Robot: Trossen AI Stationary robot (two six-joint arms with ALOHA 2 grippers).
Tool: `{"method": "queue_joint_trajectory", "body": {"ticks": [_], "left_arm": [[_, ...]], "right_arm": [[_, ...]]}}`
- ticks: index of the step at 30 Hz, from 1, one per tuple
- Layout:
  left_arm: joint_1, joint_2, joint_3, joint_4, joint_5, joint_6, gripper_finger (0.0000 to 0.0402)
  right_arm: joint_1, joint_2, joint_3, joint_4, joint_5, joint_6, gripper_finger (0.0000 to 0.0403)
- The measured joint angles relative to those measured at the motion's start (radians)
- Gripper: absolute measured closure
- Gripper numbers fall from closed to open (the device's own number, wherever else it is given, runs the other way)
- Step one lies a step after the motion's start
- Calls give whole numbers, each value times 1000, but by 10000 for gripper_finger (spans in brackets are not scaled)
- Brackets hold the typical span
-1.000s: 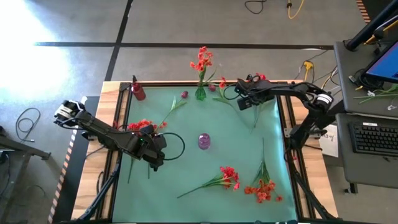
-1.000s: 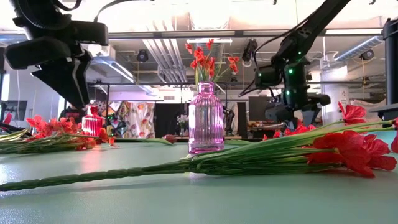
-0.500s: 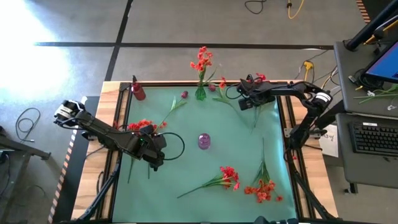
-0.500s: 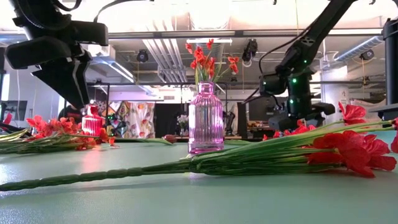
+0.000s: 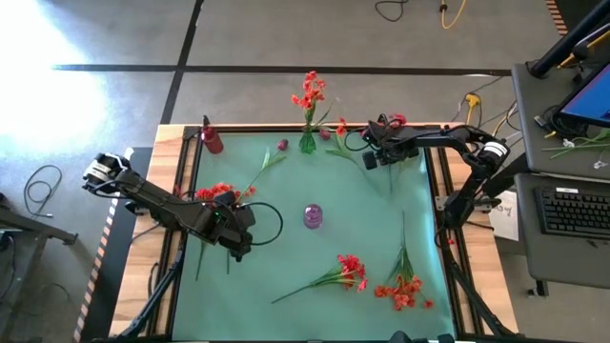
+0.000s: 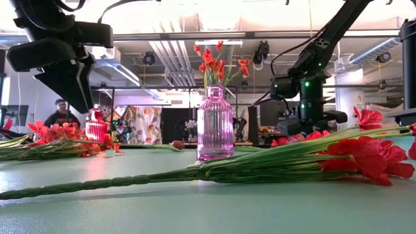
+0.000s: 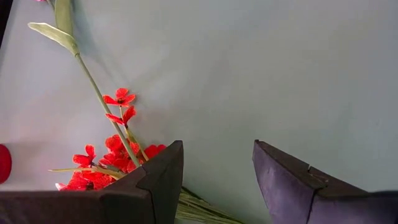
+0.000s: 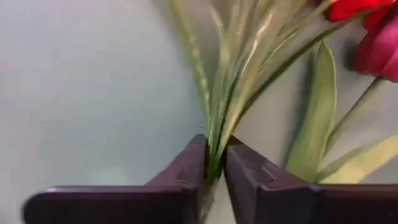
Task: Sort flowers into vase by color
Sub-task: Put the orange flowers into the purple vase
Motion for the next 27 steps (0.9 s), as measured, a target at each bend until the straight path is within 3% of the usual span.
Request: {"method": "queue_joint_trajectory", "body": {"ticks": [3, 12, 21, 27], "left_arm": [[0, 0, 0, 0, 0, 0, 223], [0, 0, 0, 1, -1, -7, 223], [0, 0, 0, 10, -1, -8, 223], [0, 0, 0, 14, -2, -14, 223]], "right_arm": [[0, 0, 0, 0, 0, 0, 386], [-1, -59, -8, -24, -3, 14, 381], [16, -275, -39, 1, 7, 27, 381], [86, -443, -79, 15, 10, 65, 381]]}}
